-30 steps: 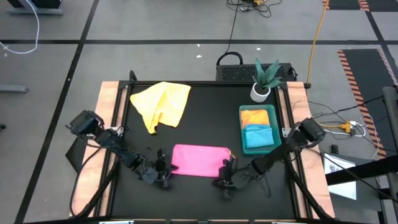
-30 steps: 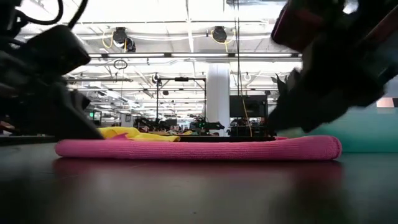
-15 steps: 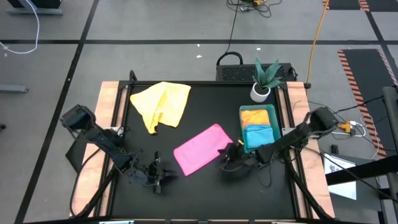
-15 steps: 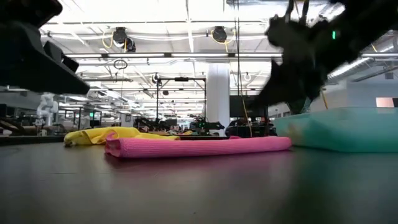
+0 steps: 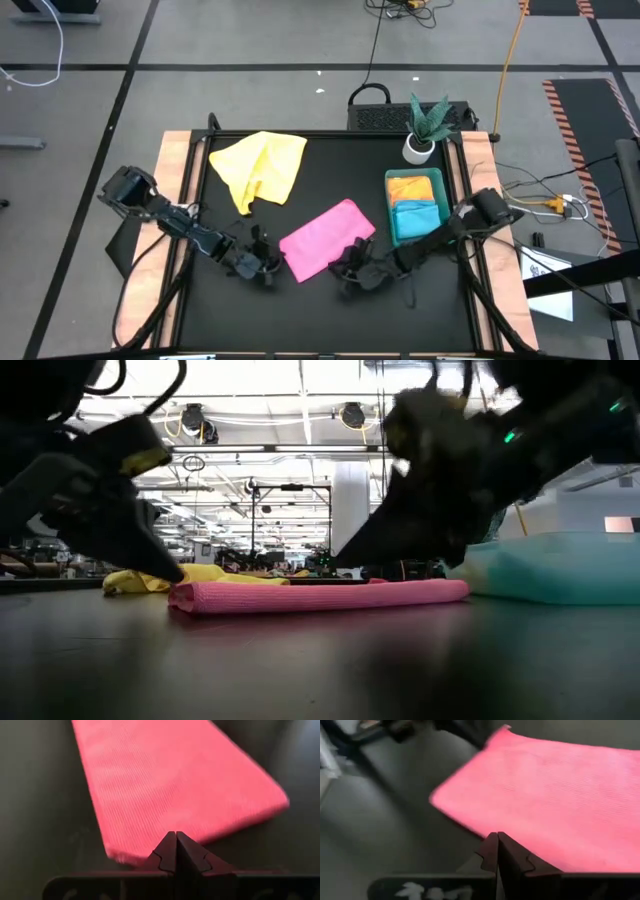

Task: Fold microfiber towels
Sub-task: Fold the pink microfiber cloth

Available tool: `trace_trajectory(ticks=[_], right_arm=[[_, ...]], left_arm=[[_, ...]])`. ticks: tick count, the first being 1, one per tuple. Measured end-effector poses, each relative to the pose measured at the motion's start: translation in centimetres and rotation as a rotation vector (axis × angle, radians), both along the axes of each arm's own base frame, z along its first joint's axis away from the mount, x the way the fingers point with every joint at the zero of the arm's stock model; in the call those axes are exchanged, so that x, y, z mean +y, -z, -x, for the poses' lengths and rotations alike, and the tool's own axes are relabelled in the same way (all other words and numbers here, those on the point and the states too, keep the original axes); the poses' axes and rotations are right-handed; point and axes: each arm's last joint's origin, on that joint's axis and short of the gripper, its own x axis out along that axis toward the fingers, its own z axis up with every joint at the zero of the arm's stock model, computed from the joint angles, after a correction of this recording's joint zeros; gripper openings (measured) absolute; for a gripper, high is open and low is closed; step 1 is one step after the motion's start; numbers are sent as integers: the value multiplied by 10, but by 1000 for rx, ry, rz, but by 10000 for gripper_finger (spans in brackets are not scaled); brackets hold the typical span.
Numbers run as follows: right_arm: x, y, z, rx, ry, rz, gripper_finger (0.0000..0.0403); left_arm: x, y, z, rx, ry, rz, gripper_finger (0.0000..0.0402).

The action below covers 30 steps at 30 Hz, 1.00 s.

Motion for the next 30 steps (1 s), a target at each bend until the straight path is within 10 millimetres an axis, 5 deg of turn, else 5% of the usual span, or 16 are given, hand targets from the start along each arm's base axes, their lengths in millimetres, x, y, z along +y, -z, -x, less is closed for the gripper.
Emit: trace_trajectory(ticks=[6,11,15,21,25,30], right_arm=[[-24,6,11,220,83,63,0],[-35,-19,40,386,205,72,0],[-32,-44,53,322,267,32,0],[-11,-52,24,71,42,10,0],[-4,-30,2,-44,-13,30,0],[-7,0,-18,29,23,32,0]], left_arm=[[-7,2,5,33,21,40,10],[-27,-5,7,-31,197,113,13],[-39,-19,4,-194,262,92,3],[-23,-21,-7,-230,183,25,9],[-2,-21,-17,-228,107,-9,4],[24,-21,-28,-216,60,-44,8]])
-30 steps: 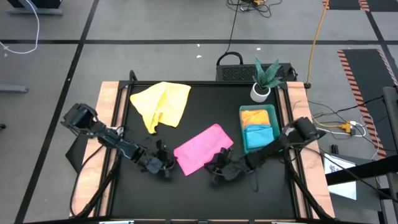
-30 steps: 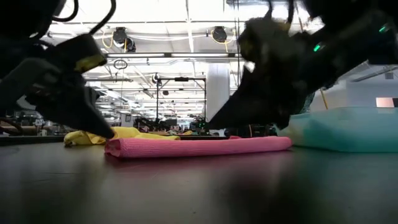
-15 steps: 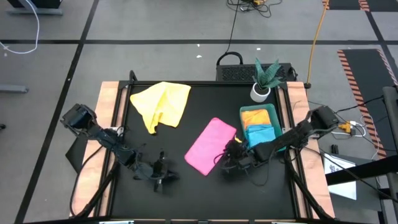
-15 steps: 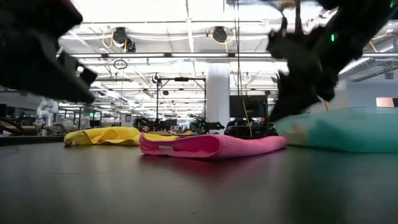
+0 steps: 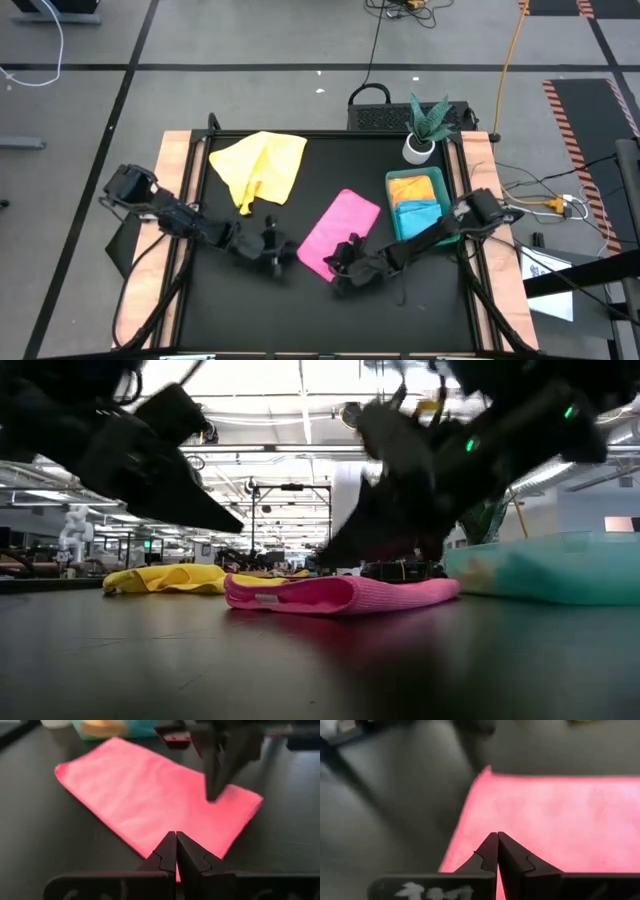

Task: Fold microfiber towels
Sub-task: Fold the pink microfiber cloth

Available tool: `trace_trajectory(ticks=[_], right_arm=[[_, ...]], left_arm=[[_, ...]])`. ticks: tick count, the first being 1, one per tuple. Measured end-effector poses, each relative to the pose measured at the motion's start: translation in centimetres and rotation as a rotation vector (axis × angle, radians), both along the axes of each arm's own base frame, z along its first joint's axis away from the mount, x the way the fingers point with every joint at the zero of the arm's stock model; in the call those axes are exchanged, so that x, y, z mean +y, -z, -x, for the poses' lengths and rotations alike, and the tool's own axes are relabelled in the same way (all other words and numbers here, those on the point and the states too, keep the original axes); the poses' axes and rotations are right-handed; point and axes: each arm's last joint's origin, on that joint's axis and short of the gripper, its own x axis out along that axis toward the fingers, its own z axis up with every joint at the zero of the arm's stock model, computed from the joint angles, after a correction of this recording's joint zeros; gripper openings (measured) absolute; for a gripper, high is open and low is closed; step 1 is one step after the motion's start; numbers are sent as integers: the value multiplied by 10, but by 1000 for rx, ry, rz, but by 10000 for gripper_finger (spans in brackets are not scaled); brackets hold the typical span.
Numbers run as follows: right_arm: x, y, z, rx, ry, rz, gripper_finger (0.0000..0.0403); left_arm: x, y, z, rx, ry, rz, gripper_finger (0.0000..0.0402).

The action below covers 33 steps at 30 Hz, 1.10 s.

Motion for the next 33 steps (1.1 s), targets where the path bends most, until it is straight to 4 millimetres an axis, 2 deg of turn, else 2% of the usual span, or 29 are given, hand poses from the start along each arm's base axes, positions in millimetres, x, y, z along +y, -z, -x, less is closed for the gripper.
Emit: trace_trajectory(ticks=[4,9,12,16,19,24,28,31,33], right_arm=[[8,9,-5,101,-140,-93,0],[29,-4,12,222,-311,-172,0],[41,-22,29,243,-296,-149,0],[55,-48,45,140,-240,-51,0],[62,-56,49,59,-178,5,0],[59,-42,46,91,-145,18,0],[51,-28,38,126,-124,-6,0],[46,-14,39,207,-162,-67,0],[47,-10,40,251,-222,-131,0]], left_arm=[[7,10,-4,50,23,46,5],[1,18,-7,37,83,56,13],[-7,16,-11,-10,135,81,5],[-18,14,-16,-46,193,72,8],[-24,16,-25,-61,213,57,13],[-36,35,-52,-22,258,61,4],[-44,51,-66,75,307,64,10],[-49,49,-67,153,321,71,13],[-51,38,-60,202,315,70,12]])
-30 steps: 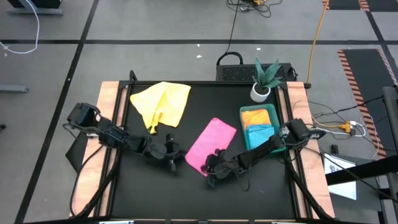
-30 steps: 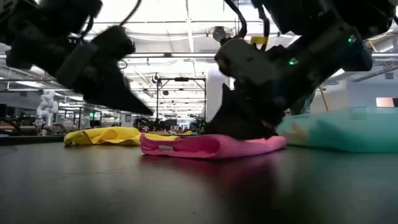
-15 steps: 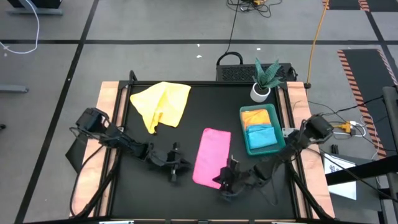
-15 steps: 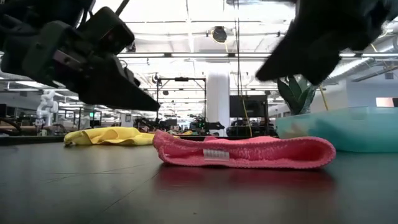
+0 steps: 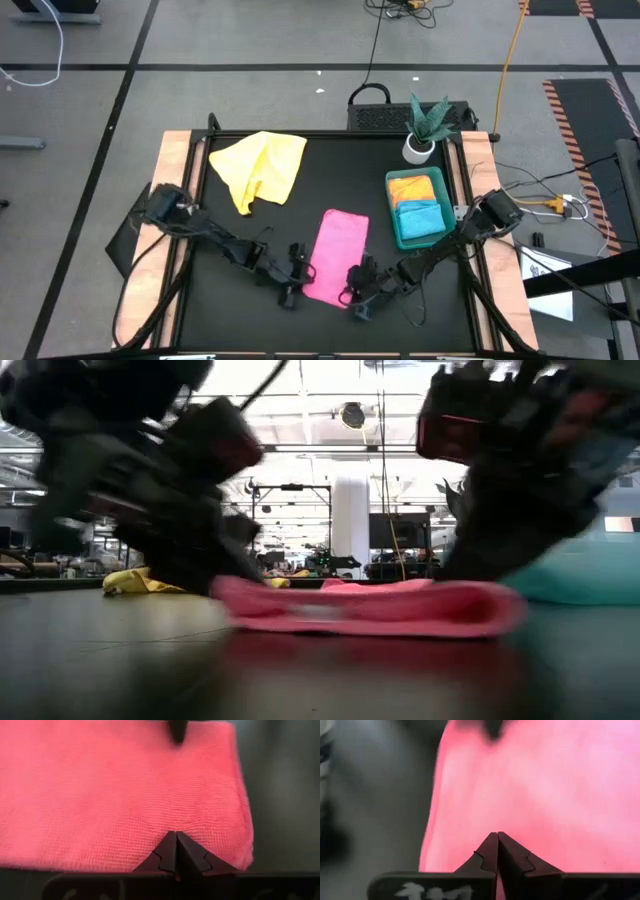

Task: Fold microfiber towels
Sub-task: Fold the pink microfiber cloth

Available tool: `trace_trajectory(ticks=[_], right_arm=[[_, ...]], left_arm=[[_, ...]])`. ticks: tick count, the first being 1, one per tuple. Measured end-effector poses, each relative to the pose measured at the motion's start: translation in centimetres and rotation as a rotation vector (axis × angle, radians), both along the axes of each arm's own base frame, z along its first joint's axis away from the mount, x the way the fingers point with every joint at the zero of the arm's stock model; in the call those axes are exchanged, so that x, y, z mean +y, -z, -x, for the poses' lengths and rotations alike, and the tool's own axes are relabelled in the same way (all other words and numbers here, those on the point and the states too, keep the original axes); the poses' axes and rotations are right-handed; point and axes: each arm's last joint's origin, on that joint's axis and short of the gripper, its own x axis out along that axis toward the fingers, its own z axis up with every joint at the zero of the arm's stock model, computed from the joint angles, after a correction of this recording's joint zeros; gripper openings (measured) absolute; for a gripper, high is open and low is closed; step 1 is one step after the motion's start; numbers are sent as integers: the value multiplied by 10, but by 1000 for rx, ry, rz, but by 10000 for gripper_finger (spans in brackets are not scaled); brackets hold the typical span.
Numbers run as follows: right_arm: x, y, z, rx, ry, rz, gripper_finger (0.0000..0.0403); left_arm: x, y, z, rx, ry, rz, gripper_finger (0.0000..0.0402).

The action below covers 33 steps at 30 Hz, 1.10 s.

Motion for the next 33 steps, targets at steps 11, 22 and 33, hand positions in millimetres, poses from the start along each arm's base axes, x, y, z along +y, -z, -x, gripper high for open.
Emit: trace_trajectory(ticks=[11,22,33], right_arm=[[13,-8,3,-138,7,61,0],[-51,-1,-19,-150,360,214,0],[-75,10,-1,-105,417,243,0]], left_arm=[[-22,-48,14,-172,57,22,8],[-13,9,-1,-92,85,52,13],[-26,-21,7,-148,151,63,14]])
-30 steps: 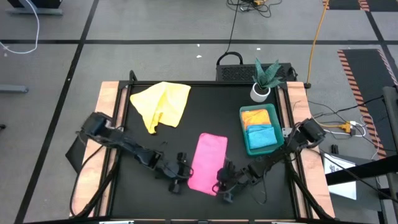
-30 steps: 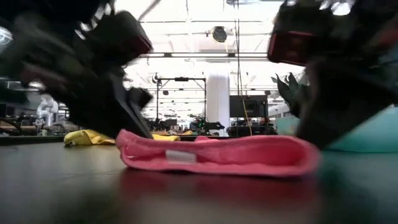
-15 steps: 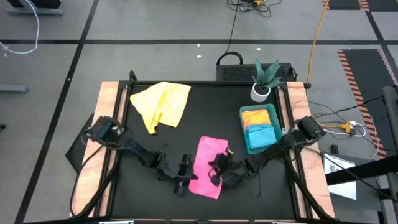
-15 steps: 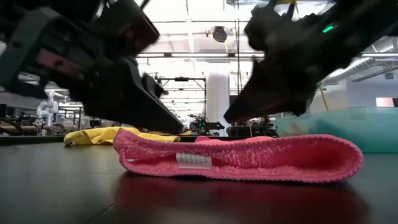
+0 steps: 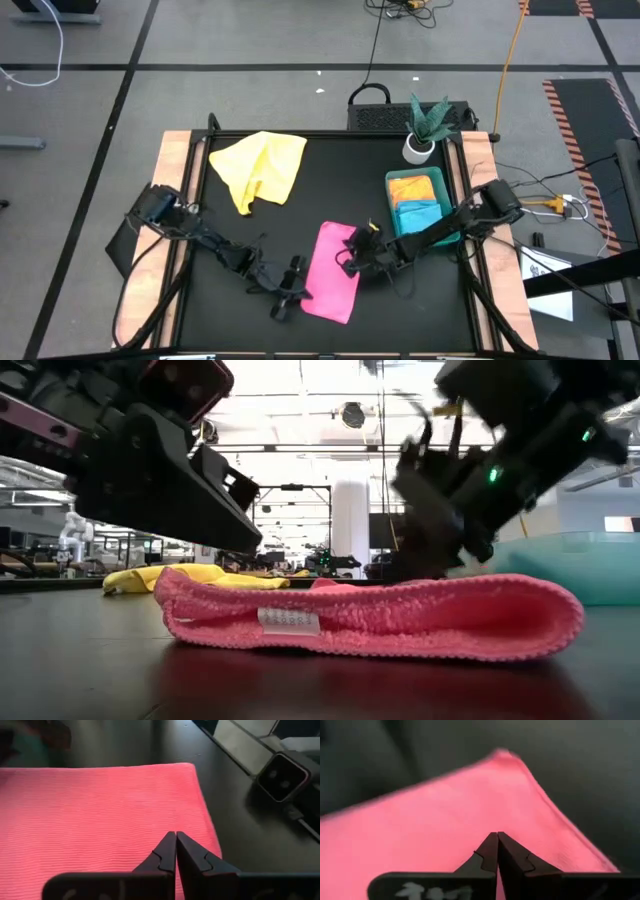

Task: Fold microfiber towels
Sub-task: Fold the pink microfiber cloth

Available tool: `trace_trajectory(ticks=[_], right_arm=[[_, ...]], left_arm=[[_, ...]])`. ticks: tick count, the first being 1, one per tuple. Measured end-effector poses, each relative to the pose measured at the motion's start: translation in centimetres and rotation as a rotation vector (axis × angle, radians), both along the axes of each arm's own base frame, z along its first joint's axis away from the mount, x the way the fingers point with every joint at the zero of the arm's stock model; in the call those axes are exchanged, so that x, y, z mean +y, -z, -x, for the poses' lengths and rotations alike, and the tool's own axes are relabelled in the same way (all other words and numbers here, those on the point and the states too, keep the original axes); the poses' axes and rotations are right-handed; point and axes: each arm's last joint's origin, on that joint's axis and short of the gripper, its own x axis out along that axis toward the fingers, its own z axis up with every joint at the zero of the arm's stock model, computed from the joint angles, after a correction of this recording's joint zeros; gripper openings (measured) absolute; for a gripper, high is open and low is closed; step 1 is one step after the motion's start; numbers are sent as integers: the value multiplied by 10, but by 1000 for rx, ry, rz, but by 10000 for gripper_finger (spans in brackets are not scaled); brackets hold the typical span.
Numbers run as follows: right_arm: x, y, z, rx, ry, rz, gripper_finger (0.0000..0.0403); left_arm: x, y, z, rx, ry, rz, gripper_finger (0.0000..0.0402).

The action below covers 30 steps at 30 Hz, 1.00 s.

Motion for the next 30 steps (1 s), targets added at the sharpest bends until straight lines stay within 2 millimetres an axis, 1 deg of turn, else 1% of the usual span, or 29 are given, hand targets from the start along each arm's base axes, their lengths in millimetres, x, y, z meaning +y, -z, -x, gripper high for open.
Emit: trace_trajectory(ticks=[3,6,8,12,15,18,21,26,30], right_arm=[[18,-15,3,-60,-73,14,0],[44,-28,3,-145,-203,3,0],[64,-35,-1,-200,-302,-8,0],[98,-37,-5,-214,-429,30,0],[116,-38,-12,-220,-501,25,3],[129,-27,-22,-215,-556,-14,17],[138,-16,-33,-172,-651,-52,41],[147,-8,-48,-151,-779,-50,99],[149,-9,-57,-119,-836,21,151]], left_arm=[[-1,-4,0,-36,-2,2,4],[2,-3,-2,-42,-55,-27,7],[5,-1,-3,-31,-82,-35,16],[9,0,-5,-28,-100,-38,17],[9,0,-4,-23,-100,-41,6],[9,0,-4,-22,-100,-41,4],[9,0,-4,-22,-100,-41,15],[9,0,-4,-26,-101,-39,16],[9,-2,-5,-42,-101,-30,4]])
